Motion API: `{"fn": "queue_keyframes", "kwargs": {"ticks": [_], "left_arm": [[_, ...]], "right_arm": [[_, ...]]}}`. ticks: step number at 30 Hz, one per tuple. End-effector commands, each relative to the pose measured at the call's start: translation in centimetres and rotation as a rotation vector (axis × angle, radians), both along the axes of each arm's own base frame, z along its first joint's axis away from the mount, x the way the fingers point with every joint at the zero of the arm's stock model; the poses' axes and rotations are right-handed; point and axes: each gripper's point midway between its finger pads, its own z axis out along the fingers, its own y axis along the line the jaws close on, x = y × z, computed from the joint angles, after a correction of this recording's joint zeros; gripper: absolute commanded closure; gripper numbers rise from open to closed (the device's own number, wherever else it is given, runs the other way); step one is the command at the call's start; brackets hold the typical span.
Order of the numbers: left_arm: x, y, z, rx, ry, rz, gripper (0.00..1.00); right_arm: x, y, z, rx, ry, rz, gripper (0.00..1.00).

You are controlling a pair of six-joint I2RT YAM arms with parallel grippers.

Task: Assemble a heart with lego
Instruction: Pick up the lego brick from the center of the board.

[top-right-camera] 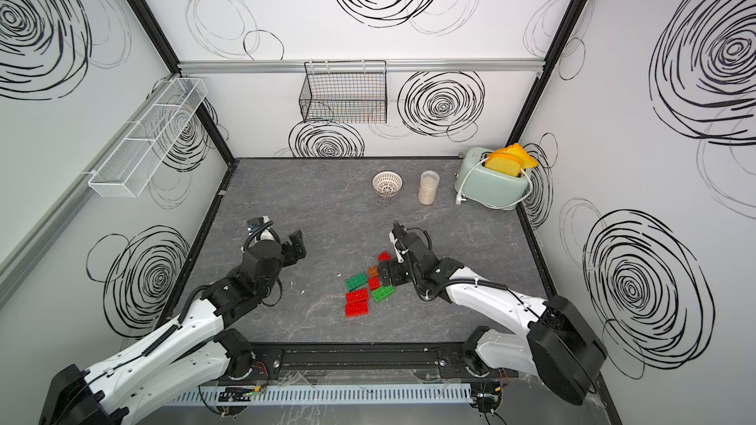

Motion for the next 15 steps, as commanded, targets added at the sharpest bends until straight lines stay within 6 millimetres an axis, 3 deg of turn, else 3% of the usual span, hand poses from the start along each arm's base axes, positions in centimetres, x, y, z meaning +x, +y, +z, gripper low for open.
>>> {"fn": "queue_keyframes", "kwargs": {"ticks": [1,6,9,15], "left_arm": [[0.5,-0.3,0.7,-0.065,-0.028,0.002,0.03],[0.5,-0.5,0.3,-0.078,-0.026,-0.008,0.03],[0.5,-0.3,0.3,-0.078,-0.03,-0.007,0.03],[0.2,-0.1,0.4,-0.087,-0.041,-0.008,0.03]], "right_arm": [[-2.1,0.4,-0.4,0.058,0.103,-0.076,0.12],[-3.0,0.9,-0.7,0.037,0.094,-0.097,0.16],[-3.4,1.6,-1.0,-0.018,0.05,-0.019,0.15],[-4.2,1.3,-3.7,-0.196,-0.009,0.114,0.09]]}}
